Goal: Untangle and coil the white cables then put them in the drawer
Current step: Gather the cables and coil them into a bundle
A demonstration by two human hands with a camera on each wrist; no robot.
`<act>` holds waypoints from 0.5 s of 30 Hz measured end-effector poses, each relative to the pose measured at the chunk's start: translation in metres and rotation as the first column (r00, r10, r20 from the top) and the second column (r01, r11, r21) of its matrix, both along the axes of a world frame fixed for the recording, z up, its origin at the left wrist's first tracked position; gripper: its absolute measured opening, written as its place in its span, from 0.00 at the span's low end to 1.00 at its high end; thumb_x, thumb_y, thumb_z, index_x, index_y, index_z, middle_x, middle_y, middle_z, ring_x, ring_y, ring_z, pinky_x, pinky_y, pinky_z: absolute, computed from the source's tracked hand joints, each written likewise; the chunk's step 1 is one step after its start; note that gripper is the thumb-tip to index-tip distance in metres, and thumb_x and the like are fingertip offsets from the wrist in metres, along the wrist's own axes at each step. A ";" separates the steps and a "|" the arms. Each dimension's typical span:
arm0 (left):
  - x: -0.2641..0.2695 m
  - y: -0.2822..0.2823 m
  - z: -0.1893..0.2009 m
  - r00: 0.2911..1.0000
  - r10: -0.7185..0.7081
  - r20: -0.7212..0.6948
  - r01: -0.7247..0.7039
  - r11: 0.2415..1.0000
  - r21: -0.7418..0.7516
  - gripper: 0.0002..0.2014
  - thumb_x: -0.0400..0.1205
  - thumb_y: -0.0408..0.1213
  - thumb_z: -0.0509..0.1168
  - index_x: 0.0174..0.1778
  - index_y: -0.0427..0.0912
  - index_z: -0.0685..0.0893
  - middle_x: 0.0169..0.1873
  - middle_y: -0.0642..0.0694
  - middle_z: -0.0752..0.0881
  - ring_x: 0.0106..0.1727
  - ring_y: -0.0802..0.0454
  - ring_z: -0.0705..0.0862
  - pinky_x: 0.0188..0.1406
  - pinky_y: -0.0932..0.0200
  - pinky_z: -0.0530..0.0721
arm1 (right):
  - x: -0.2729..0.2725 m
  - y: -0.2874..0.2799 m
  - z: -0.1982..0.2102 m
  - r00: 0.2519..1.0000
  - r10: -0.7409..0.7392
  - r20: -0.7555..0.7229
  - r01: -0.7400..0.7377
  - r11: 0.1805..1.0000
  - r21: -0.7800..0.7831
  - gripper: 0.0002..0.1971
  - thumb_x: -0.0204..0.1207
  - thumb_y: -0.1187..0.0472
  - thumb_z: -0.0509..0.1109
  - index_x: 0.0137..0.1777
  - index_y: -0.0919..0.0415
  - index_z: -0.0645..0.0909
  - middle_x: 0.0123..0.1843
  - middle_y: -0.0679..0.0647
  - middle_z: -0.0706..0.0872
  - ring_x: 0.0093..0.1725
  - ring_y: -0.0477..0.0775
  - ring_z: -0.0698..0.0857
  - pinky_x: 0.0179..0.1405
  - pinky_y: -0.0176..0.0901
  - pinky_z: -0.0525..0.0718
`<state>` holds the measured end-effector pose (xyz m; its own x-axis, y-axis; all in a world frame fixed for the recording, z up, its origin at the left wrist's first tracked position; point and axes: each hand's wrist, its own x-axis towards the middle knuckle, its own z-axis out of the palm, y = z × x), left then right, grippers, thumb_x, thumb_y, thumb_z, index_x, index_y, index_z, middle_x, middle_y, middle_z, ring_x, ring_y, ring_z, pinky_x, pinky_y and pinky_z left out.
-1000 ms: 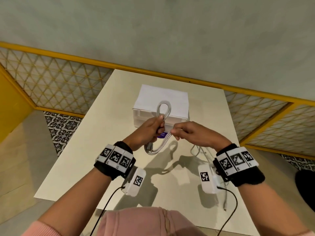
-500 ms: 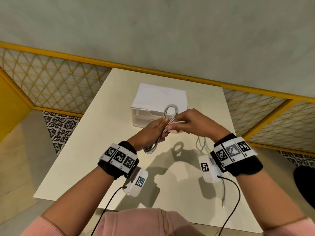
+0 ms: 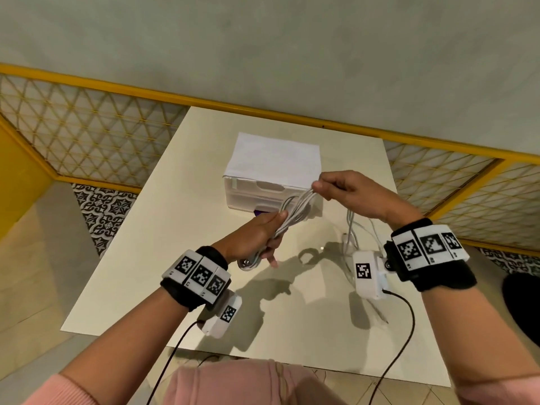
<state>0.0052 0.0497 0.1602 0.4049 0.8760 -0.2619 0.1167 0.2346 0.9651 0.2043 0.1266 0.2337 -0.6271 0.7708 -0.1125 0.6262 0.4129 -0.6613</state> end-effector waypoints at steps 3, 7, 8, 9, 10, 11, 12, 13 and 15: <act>0.005 -0.007 0.003 1.000 -0.008 0.003 0.008 0.996 -0.083 0.30 0.76 0.69 0.41 0.32 0.43 0.66 0.18 0.53 0.63 0.15 0.55 0.61 0.17 0.62 0.72 | -0.007 0.000 -0.003 1.000 -0.015 -0.013 0.015 0.998 0.059 0.19 0.82 0.47 0.59 0.31 0.53 0.73 0.27 0.46 0.70 0.31 0.48 0.70 0.38 0.45 0.70; 0.010 -0.017 0.001 0.972 -0.081 -0.222 0.093 0.995 0.045 0.28 0.79 0.67 0.48 0.30 0.44 0.64 0.18 0.50 0.66 0.17 0.53 0.65 0.19 0.62 0.71 | -0.017 -0.003 -0.009 0.999 -0.031 -0.009 0.032 0.995 0.100 0.20 0.82 0.46 0.59 0.28 0.49 0.70 0.23 0.45 0.68 0.24 0.42 0.68 0.32 0.39 0.68; 0.010 -0.018 0.000 0.954 -0.081 -0.289 0.112 0.989 0.095 0.26 0.82 0.63 0.51 0.30 0.44 0.64 0.18 0.48 0.68 0.17 0.52 0.68 0.21 0.61 0.73 | -0.018 -0.003 -0.010 1.000 -0.028 -0.011 0.029 0.993 0.115 0.20 0.82 0.46 0.59 0.27 0.49 0.70 0.22 0.45 0.68 0.23 0.42 0.68 0.30 0.37 0.67; 0.010 -0.019 -0.002 0.949 -0.065 -0.310 0.105 0.988 0.115 0.25 0.83 0.60 0.52 0.30 0.43 0.65 0.18 0.48 0.70 0.16 0.52 0.70 0.22 0.61 0.75 | -0.018 -0.003 -0.011 0.999 -0.033 -0.011 0.034 0.992 0.126 0.20 0.82 0.46 0.60 0.27 0.49 0.71 0.22 0.46 0.68 0.23 0.42 0.68 0.30 0.37 0.67; 0.008 -0.019 -0.003 0.959 -0.040 -0.279 0.074 0.991 0.113 0.24 0.84 0.59 0.52 0.30 0.44 0.65 0.18 0.50 0.70 0.16 0.53 0.69 0.22 0.61 0.75 | -0.017 -0.002 -0.013 0.999 -0.038 -0.009 0.039 0.990 0.132 0.21 0.81 0.45 0.60 0.27 0.50 0.71 0.23 0.46 0.69 0.24 0.42 0.68 0.30 0.38 0.67; 0.006 -0.018 -0.003 0.976 -0.012 -0.217 0.035 0.994 0.105 0.23 0.84 0.57 0.53 0.31 0.44 0.65 0.18 0.51 0.68 0.17 0.53 0.68 0.20 0.60 0.74 | -0.014 0.000 -0.015 0.999 -0.044 -0.014 0.046 0.990 0.131 0.21 0.81 0.44 0.60 0.28 0.52 0.72 0.24 0.47 0.70 0.25 0.44 0.68 0.31 0.39 0.68; 0.002 -0.015 -0.002 0.988 0.022 -0.154 -0.006 0.995 0.104 0.22 0.85 0.56 0.53 0.31 0.44 0.65 0.19 0.52 0.67 0.17 0.54 0.66 0.19 0.60 0.73 | -0.010 0.001 -0.018 0.998 -0.057 -0.031 0.060 0.991 0.119 0.21 0.81 0.44 0.60 0.29 0.54 0.74 0.25 0.52 0.71 0.26 0.46 0.69 0.32 0.41 0.68; -0.001 -0.013 0.001 0.992 0.066 -0.109 -0.053 0.992 0.114 0.22 0.85 0.55 0.53 0.31 0.43 0.64 0.20 0.52 0.65 0.18 0.54 0.65 0.18 0.60 0.72 | -0.005 0.003 -0.024 0.995 -0.081 -0.062 0.087 0.992 0.095 0.22 0.81 0.44 0.59 0.31 0.57 0.75 0.27 0.57 0.73 0.29 0.48 0.70 0.34 0.43 0.69; -0.009 -0.007 0.002 0.983 0.178 -0.045 -0.169 0.973 0.158 0.23 0.86 0.54 0.52 0.30 0.42 0.64 0.19 0.51 0.64 0.17 0.52 0.64 0.18 0.60 0.71 | 0.004 0.003 -0.041 0.979 -0.150 -0.136 0.157 0.987 0.043 0.21 0.83 0.47 0.56 0.34 0.59 0.75 0.29 0.55 0.74 0.31 0.45 0.72 0.36 0.43 0.70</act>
<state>-0.0035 0.0430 0.1624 0.2311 0.9630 -0.1385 0.1444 0.1068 0.9837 0.2079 0.1297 0.1926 -0.5071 0.8618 0.0069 0.5938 0.3552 -0.7220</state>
